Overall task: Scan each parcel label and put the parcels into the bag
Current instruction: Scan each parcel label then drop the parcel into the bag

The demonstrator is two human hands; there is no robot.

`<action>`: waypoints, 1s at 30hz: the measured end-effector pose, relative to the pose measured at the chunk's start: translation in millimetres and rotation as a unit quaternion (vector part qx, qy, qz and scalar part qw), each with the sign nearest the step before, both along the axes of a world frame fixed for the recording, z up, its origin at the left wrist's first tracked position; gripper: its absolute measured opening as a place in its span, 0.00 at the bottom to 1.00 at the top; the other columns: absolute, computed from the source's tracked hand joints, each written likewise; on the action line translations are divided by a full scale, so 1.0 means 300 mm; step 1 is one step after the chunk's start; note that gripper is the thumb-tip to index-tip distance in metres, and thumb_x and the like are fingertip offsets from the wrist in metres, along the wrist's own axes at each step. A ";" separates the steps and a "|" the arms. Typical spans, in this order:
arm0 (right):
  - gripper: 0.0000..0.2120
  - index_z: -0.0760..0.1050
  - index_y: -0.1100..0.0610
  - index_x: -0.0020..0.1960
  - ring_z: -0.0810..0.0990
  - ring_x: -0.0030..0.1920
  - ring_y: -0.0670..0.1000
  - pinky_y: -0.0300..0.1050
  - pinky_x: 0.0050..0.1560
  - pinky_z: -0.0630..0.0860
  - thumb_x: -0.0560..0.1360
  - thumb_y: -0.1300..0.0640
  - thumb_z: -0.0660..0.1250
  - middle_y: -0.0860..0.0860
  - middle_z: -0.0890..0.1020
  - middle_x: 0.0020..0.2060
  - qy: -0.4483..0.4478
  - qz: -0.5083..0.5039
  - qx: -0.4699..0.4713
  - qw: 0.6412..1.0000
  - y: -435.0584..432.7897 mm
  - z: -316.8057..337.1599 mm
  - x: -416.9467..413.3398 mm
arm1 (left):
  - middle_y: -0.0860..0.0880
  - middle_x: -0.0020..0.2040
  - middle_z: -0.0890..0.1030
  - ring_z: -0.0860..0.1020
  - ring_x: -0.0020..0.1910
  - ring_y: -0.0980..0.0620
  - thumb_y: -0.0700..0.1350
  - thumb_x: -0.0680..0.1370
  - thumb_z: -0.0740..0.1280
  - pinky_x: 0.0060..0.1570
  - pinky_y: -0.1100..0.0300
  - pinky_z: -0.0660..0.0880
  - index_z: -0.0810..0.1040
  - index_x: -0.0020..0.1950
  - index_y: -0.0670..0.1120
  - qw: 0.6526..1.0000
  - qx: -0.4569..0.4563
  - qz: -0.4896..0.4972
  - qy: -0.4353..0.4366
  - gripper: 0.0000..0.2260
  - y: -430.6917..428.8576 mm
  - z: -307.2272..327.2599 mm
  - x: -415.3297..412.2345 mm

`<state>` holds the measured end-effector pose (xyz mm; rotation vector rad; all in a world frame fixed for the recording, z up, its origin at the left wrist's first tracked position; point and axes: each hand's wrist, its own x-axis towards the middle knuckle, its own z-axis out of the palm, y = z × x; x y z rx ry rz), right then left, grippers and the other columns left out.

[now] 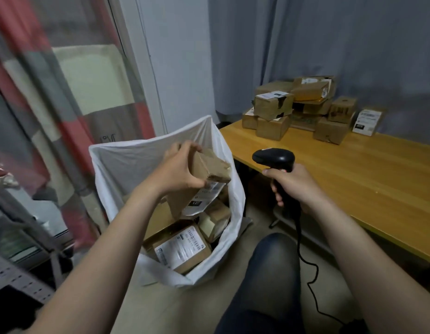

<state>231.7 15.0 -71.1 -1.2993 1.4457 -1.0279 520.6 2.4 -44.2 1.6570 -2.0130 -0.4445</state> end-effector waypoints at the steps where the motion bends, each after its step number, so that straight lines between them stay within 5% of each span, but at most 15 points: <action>1: 0.11 0.79 0.60 0.44 0.74 0.26 0.53 0.48 0.31 0.74 0.79 0.53 0.73 0.54 0.77 0.29 0.003 0.000 0.004 1.000 0.000 0.000 0.009 | 0.51 0.66 0.64 0.65 0.69 0.46 0.60 0.56 0.74 0.68 0.44 0.69 0.67 0.65 0.60 1.000 0.006 -0.009 -0.019 0.38 0.004 -0.014 0.015; 5: 0.12 0.81 0.63 0.50 0.74 0.26 0.53 0.47 0.31 0.74 0.79 0.53 0.72 0.54 0.77 0.29 0.001 -0.002 0.007 1.000 -0.008 -0.003 0.025 | 0.52 0.67 0.62 0.62 0.68 0.47 0.47 0.62 0.79 0.67 0.43 0.69 0.69 0.67 0.58 0.994 0.017 -0.020 -0.103 0.36 0.002 -0.062 0.075; 11: 0.13 0.81 0.65 0.51 0.74 0.26 0.53 0.47 0.31 0.74 0.79 0.53 0.72 0.54 0.77 0.28 0.002 -0.005 0.013 1.000 -0.023 -0.011 0.042 | 0.48 0.70 0.60 0.59 0.70 0.44 0.49 0.64 0.79 0.68 0.48 0.62 0.61 0.76 0.56 0.979 0.039 0.007 -0.201 0.44 -0.004 -0.050 0.111; 21: 0.14 0.82 0.65 0.51 0.75 0.27 0.52 0.46 0.31 0.75 0.79 0.52 0.73 0.53 0.78 0.28 -0.002 -0.002 0.029 1.000 -0.059 -0.024 0.038 | 0.48 0.59 0.57 0.59 0.63 0.43 0.53 0.62 0.79 0.57 0.49 0.62 0.67 0.66 0.54 0.965 -0.024 0.075 -0.248 0.37 0.011 0.059 0.131; 26: 0.12 0.81 0.62 0.46 0.74 0.26 0.53 0.47 0.32 0.75 0.79 0.52 0.73 0.53 0.77 0.28 -0.003 0.002 0.018 1.000 -0.067 -0.020 0.042 | 0.44 0.64 0.59 0.58 0.69 0.39 0.55 0.64 0.80 0.68 0.37 0.64 0.68 0.68 0.53 0.941 0.101 0.131 -0.295 0.36 -0.108 -0.007 0.173; 30: 0.12 0.80 0.61 0.46 0.74 0.26 0.52 0.47 0.31 0.75 0.79 0.52 0.72 0.53 0.77 0.28 -0.007 0.001 0.017 1.000 -0.076 -0.025 0.026 | 0.44 0.70 0.58 0.56 0.72 0.39 0.54 0.67 0.80 0.66 0.41 0.69 0.67 0.73 0.53 0.943 0.138 0.130 -0.274 0.39 -0.161 -0.121 0.208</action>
